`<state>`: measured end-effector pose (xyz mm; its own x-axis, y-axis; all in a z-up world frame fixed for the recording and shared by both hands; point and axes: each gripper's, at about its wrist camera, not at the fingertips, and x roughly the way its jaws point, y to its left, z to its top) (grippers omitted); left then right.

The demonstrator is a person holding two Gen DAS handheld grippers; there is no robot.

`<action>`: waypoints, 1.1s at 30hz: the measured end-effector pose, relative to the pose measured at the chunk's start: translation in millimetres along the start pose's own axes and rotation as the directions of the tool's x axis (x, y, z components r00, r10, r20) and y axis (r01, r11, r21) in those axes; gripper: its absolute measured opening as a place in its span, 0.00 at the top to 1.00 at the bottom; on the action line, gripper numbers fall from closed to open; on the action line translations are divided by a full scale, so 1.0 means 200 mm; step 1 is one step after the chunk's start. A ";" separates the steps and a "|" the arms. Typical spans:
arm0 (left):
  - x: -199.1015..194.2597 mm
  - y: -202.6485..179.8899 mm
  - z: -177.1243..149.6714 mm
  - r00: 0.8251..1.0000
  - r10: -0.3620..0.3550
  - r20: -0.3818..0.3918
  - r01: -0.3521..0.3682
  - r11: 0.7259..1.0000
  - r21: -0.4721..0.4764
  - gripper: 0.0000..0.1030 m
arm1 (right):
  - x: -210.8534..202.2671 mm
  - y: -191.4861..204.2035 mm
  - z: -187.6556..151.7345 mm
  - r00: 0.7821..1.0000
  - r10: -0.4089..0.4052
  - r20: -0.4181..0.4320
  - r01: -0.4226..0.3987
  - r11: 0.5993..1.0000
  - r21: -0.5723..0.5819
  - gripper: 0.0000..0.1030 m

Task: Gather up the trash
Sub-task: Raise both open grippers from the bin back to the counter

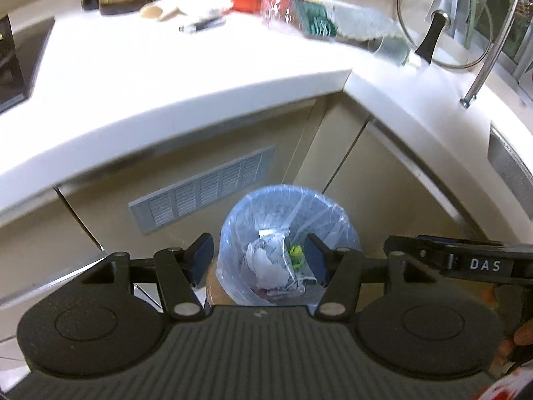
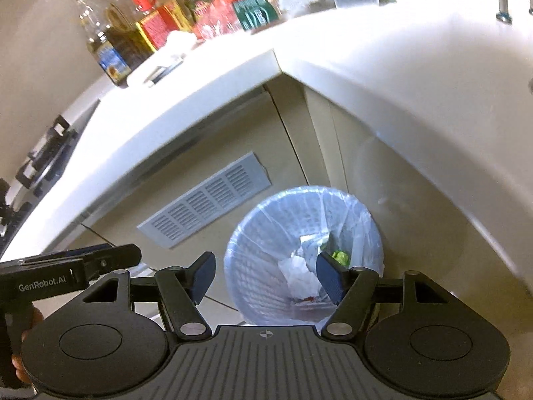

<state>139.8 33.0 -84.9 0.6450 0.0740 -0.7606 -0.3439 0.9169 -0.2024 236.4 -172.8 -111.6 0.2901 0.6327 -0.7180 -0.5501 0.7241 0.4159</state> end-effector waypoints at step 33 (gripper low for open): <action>-0.09 0.10 0.58 0.946 0.200 0.255 -0.180 0.978 -0.101 0.45 | -0.14 -0.37 0.97 0.937 -0.061 0.344 0.134 0.972 -0.192 0.35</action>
<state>200.2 94.4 -3.4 0.7154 0.3540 -0.6024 -0.5217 0.8441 -0.1236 421.0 -191.0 -13.2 0.5745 0.6431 -0.5063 -0.6463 0.7360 0.2015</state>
